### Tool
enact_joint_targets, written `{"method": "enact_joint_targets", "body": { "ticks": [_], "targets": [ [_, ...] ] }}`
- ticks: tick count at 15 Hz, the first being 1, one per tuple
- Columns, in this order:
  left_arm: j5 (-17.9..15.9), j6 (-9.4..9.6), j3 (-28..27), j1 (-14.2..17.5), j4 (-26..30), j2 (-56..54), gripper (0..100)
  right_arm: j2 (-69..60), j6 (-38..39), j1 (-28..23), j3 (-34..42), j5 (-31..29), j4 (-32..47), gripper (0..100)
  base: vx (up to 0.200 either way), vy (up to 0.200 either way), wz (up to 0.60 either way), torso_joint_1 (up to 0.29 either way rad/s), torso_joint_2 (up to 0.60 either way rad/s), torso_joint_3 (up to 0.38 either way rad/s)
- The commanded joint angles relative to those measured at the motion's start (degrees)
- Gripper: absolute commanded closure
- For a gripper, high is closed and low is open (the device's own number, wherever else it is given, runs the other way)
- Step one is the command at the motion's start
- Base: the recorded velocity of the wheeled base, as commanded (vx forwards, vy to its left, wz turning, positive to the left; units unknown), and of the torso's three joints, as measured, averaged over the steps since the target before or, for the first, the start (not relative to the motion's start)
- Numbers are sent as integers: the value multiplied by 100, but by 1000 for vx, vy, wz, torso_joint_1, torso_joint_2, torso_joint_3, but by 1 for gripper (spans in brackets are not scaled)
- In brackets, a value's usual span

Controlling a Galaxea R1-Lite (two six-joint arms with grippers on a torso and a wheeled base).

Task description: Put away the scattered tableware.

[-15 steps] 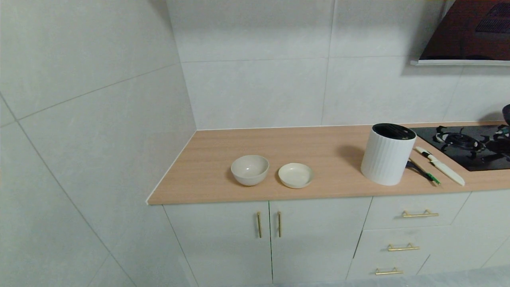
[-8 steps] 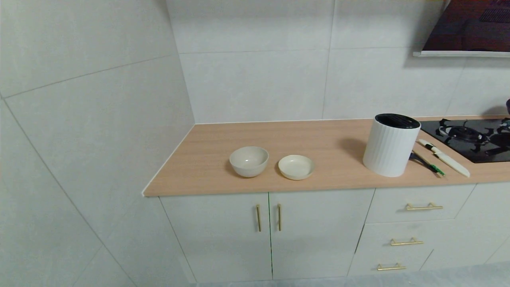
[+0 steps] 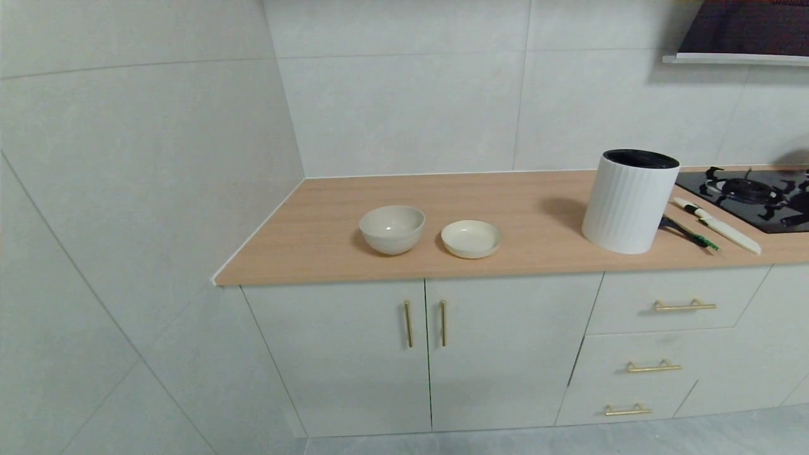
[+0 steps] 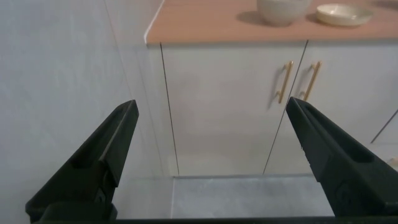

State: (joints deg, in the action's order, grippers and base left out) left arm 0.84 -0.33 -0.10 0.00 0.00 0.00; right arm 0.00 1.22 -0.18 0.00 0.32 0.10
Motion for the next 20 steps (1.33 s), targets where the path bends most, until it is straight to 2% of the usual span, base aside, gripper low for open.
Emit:
{"method": "enact_joint_targets", "body": {
  "ticks": [1, 12, 20],
  "targets": [
    [4, -2, 1, 0, 0, 0, 0, 9, 1, 1, 0, 3, -1, 0, 0, 0, 0, -232, 520, 290],
    [4, -2, 1, 0, 0, 0, 0, 0, 1, 1, 0, 3, -1, 0, 0, 0, 0, -201, 497, 292],
    [4, -2, 1, 0, 0, 0, 0, 0, 1, 1, 0, 3, -1, 0, 0, 0, 0, -148, 462, 313]
  ]
}}
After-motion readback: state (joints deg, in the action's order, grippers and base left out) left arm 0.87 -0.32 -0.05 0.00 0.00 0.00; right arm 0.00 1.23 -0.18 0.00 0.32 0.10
